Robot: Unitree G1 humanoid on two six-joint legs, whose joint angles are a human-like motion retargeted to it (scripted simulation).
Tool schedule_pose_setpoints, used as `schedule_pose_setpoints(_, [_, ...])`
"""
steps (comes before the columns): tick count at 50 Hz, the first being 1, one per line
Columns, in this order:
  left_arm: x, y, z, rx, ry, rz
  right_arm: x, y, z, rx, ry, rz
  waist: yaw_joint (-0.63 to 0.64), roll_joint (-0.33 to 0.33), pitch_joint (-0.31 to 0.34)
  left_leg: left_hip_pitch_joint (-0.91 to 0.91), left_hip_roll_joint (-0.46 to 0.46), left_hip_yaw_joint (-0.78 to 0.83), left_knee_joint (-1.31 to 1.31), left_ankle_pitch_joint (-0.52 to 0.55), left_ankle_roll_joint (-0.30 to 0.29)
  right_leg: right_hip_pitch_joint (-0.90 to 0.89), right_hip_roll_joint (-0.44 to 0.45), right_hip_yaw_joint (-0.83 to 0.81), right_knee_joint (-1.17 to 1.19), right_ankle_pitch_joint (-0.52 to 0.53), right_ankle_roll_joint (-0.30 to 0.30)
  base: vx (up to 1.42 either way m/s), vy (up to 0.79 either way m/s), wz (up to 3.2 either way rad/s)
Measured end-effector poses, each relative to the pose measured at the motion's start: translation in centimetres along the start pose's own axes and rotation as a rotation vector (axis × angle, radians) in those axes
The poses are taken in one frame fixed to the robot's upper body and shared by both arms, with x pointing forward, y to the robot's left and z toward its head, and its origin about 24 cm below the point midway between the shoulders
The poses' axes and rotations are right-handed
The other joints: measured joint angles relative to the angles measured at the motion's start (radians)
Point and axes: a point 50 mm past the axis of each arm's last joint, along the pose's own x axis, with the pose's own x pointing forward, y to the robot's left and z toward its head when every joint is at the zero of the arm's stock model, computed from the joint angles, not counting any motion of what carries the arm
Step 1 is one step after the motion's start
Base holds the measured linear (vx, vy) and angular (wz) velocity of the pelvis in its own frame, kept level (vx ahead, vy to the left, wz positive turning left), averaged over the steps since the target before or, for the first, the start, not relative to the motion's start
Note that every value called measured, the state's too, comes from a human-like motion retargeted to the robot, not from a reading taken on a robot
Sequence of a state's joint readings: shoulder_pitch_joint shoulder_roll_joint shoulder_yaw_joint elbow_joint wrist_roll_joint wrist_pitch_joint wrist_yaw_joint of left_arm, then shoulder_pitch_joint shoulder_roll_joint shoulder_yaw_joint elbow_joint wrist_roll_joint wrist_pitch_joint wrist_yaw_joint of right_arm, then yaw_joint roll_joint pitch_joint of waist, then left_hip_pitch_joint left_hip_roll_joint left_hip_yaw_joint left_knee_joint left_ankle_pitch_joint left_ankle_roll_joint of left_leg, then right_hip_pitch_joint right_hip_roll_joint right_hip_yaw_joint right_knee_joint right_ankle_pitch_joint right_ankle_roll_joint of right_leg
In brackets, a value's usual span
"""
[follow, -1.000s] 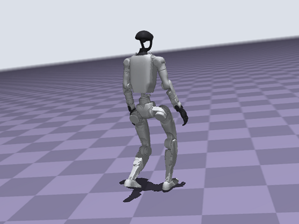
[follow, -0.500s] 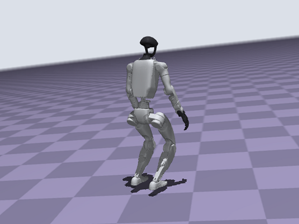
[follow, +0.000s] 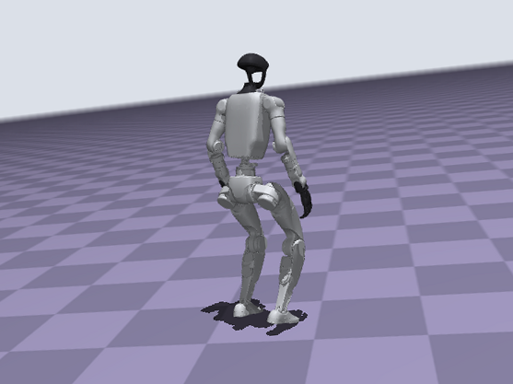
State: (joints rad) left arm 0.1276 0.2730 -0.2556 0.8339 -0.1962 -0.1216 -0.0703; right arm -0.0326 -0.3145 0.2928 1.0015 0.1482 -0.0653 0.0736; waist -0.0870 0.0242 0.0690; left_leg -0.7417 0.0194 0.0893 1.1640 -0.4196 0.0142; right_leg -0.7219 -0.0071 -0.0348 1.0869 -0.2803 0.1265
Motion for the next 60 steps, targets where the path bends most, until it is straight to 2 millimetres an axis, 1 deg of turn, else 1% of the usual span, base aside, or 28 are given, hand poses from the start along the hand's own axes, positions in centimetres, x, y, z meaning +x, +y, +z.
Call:
schedule_pose_setpoints(2, [0.9,0.1,1.6,0.014,-0.016,0.003,0.7,-0.6,2.1,-0.061,-0.028,-0.016,-0.005,-0.008,0.095,-0.064,-0.019,-0.010,0.258,-0.283,0.105,-0.070,-0.015,-0.011,0.281,-0.317,-0.089,0.05,-0.05,-0.13])
schedule_pose_setpoints(3, [1.4,0.0,2.4,0.032,-0.017,0.000,1.0,-0.8,3.4,-0.083,-0.042,-0.026,-0.009,-0.009,0.136,-0.090,-0.014,-0.003,0.357,-0.359,0.144,-0.099,-0.031,-0.023,0.389,-0.392,-0.118,0.07,-0.04,0.03])
schedule_pose_setpoints(5, [2.2,-0.5,3.3,0.060,0.001,-0.018,1.4,-1.2,5.2,-0.087,-0.067,-0.036,-0.012,-0.009,0.171,-0.113,-0.004,0.010,0.459,-0.435,0.197,-0.127,-0.056,-0.042,0.505,-0.454,-0.154,0.11,-0.03,0.11])
schedule_pose_setpoints(8, [2.0,-1.2,2.1,0.095,0.055,-0.065,1.3,-1.8,5.7,-0.041,-0.089,-0.027,-0.005,0.000,0.145,-0.014,-0.036,-0.006,0.329,-0.371,0.168,-0.030,-0.064,-0.044,0.393,-0.397,-0.152,0.21,-0.02,0.17])
schedule_pose_setpoints(10, [1.3,-1.3,0.1,0.094,0.109,-0.097,0.9,-1.7,4.7,0.013,-0.086,-0.014,-0.002,-0.003,0.112,0.119,-0.071,-0.031,0.133,-0.222,0.104,0.107,-0.058,-0.029,0.211,-0.276,-0.107,0.30,-0.01,0.30])
schedule_pose_setpoints(12, [0.4,-1.4,-2.0,0.062,0.176,-0.137,0.6,-1.0,2.8,0.071,-0.051,0.016,-0.005,-0.015,0.062,0.265,-0.087,-0.035,-0.144,0.107,-0.005,0.252,-0.079,-0.019,-0.026,0.042,-0.011,0.33,-0.01,0.42])
schedule_pose_setpoints(13, [0.0,-1.5,-3.0,0.041,0.208,-0.149,0.4,-0.5,1.7,0.088,-0.021,0.036,-0.009,-0.023,0.030,0.327,-0.087,-0.026,-0.290,0.319,-0.063,0.305,-0.099,-0.019,-0.142,0.254,0.043,0.33,-0.01,0.45])
schedule_pose_setpoints(15, [-0.5,-1.5,-4.2,0.006,0.248,-0.149,0.1,0.3,-0.2,0.102,0.044,0.065,-0.017,-0.042,-0.023,0.422,-0.091,0.012,-0.526,0.659,-0.160,0.361,-0.145,-0.034,-0.288,0.539,0.125,0.31,-0.01,0.42])
schedule_pose_setpoints(17, [-0.5,-1.5,-4.5,-0.020,0.262,-0.136,0.0,0.8,-1.5,0.099,0.100,0.084,-0.022,-0.064,-0.039,0.476,-0.109,0.041,-0.626,0.793,-0.198,0.375,-0.190,-0.058,-0.301,0.609,0.134,0.25,-0.01,0.32])
schedule_pose_setpoints(18, [-0.5,-1.5,-4.4,-0.029,0.263,-0.132,-0.1,1.0,-1.9,0.099,0.122,0.091,-0.024,-0.074,-0.037,0.490,-0.117,0.052,-0.636,0.807,-0.199,0.378,-0.208,-0.066,-0.286,0.607,0.128,0.21,-0.01,0.27])
schedule_pose_setpoints(21, [0.0,-1.4,-3.7,-0.031,0.243,-0.113,0.0,1.1,-2.3,0.091,0.153,0.097,-0.023,-0.085,-0.019,0.489,-0.120,0.066,-0.582,0.781,-0.192,0.378,-0.228,-0.084,-0.241,0.574,0.104,0.15,-0.01,0.21])
schedule_pose_setpoints(24, [0.5,-1.2,-2.6,-0.010,0.207,-0.097,0.2,1.0,-1.8,0.074,0.140,0.088,-0.018,-0.077,-0.002,0.453,-0.099,0.059,-0.508,0.726,-0.194,0.367,-0.215,-0.106,-0.226,0.529,0.087,0.07,-0.02,0.16])
schedule_pose_setpoints(27, [0.8,-0.7,-1.5,0.016,0.170,-0.081,0.4,0.6,-0.9,0.043,0.100,0.073,-0.012,-0.064,0.008,0.410,-0.071,0.050,-0.452,0.654,-0.190,0.350,-0.195,-0.129,-0.234,0.485,0.081,0.00,0.00,0.00])
schedule_pose_setpoints(32, [1.3,0.2,0.2,0.056,0.104,-0.062,0.5,-0.4,1.3,0.014,0.005,0.046,0.005,-0.053,-0.001,0.332,-0.028,0.058,-0.405,0.577,-0.169,0.306,-0.167,-0.144,-0.265,0.458,0.090,-0.01,-0.01,0.03])
schedule_pose_setpoints(36, [1.5,0.5,1.3,0.068,0.063,-0.057,0.5,-1.1,2.8,0.017,-0.056,0.039,0.022,-0.059,-0.004,0.283,-0.025,0.051,-0.362,0.516,-0.153,0.272,-0.156,-0.138,-0.239,0.411,0.095,-0.09,-0.04,0.11])
schedule_pose_setpoints(37, [1.6,0.5,1.5,0.067,0.055,-0.057,0.5,-1.2,3.0,0.018,-0.067,0.040,0.026,-0.064,-0.002,0.269,-0.030,0.045,-0.327,0.477,-0.141,0.262,-0.157,-0.137,-0.206,0.369,0.086,-0.12,-0.04,0.03])
schedule_pose_setpoints(38, [1.5,0.4,1.5,0.062,0.051,-0.059,0.5,-1.1,3.1,0.019,-0.075,0.041,0.030,-0.071,0.001,0.253,-0.038,0.038,-0.267,0.399,-0.113,0.249,-0.161,-0.136,-0.152,0.289,0.067,-0.13,-0.04,-0.05])
schedule_pose_setpoints(40, [1.7,0.6,2.3,0.036,0.024,-0.054,0.6,-1.4,4.0,0.016,-0.104,0.038,0.044,-0.088,0.021,0.215,-0.051,0.024,-0.101,0.065,-0.018,0.220,-0.176,-0.145,0.000,-0.035,-0.007,-0.13,-0.04,-0.19])
schedule_pose_setpoints(42, [2.3,1.1,3.6,0.021,0.006,-0.041,0.9,-1.9,5.4,0.005,-0.113,0.030,0.064,-0.097,0.088,0.162,-0.048,0.020,0.114,-0.252,0.079,0.173,-0.201,-0.157,0.215,-0.346,-0.094,-0.11,-0.04,-0.29])
schedule_pose_setpoints(43, [2.6,1.1,4.2,0.016,0.006,-0.039,1.1,-2.2,5.9,0.011,-0.110,0.026,0.076,-0.097,0.126,0.139,-0.041,0.022,0.202,-0.337,0.107,0.152,-0.219,-0.170,0.305,-0.430,-0.129,-0.09,-0.03,-0.30])
schedule_pose_setpoints(45, [3.0,0.6,4.6,0.006,0.029,-0.054,1.4,-2.2,6.0,0.059,-0.077,0.032,0.094,-0.098,0.168,0.118,-0.027,0.026,0.296,-0.410,0.146,0.134,-0.244,-0.190,0.400,-0.490,-0.166,-0.04,-0.01,-0.13])
schedule_pose_setpoints(47, [2.9,0.0,3.8,0.013,0.058,-0.070,1.4,-1.8,4.5,0.122,-0.025,0.044,0.104,-0.089,0.170,0.157,-0.039,0.006,0.233,-0.366,0.135,0.174,-0.229,-0.197,0.336,-0.443,-0.155,0.00,0.00,0.00])
schedule_pose_setpoints(49, [2.1,-0.6,1.6,0.000,0.106,-0.087,1.0,-1.0,1.9,0.174,0.039,0.049,0.105,-0.078,0.149,0.234,-0.066,-0.033,0.105,-0.250,0.091,0.251,-0.195,-0.184,0.201,-0.324,-0.104,0.03,-0.01,0.06])
schedule_pose_setpoints(50, [1.7,-0.8,0.4,-0.015,0.132,-0.096,0.7,-0.6,0.6,0.200,0.069,0.049,0.103,-0.073,0.133,0.275,-0.078,-0.051,0.030,-0.171,0.062,0.290,-0.178,-0.172,0.123,-0.241,-0.070,0.08,-0.01,0.13])
schedule_pose_setpoints(53, [0.2,-1.1,-2.7,-0.093,0.206,-0.128,-0.1,0.6,-2.5,0.266,0.146,0.062,0.087,-0.057,0.081,0.364,-0.067,-0.058,-0.173,0.186,-0.048,0.375,-0.159,-0.147,-0.087,0.122,0.031,0.09,0.00,0.13])
schedule_pose_setpoints(55, [-0.5,-1.0,-3.9,-0.133,0.238,-0.140,-0.6,1.0,-3.8,0.288,0.179,0.069,0.078,-0.044,0.059,0.385,-0.051,-0.048,-0.226,0.328,-0.087,0.397,-0.152,-0.132,-0.156,0.237,0.058,0.07,0.00,0.06])
schedule_pose_setpoints(58, [-1.0,-0.7,-4.9,-0.160,0.262,-0.135,-0.9,0.9,-4.3,0.283,0.178,0.068,0.068,-0.027,0.052,0.391,-0.035,-0.032,-0.203,0.324,-0.093,0.411,-0.146,-0.120,-0.165,0.235,0.051,0.00,0.00,0.00])
schedule_pose_setpoints(60, [-1.1,-0.3,-5.1,-0.157,0.270,-0.125,-0.9,0.6,-4.0,0.262,0.155,0.063,0.056,-0.021,0.048,0.390,-0.025,-0.012,-0.176,0.259,-0.071,0.416,-0.137,-0.104,-0.160,0.184,0.049,0.00,0.00,0.00])
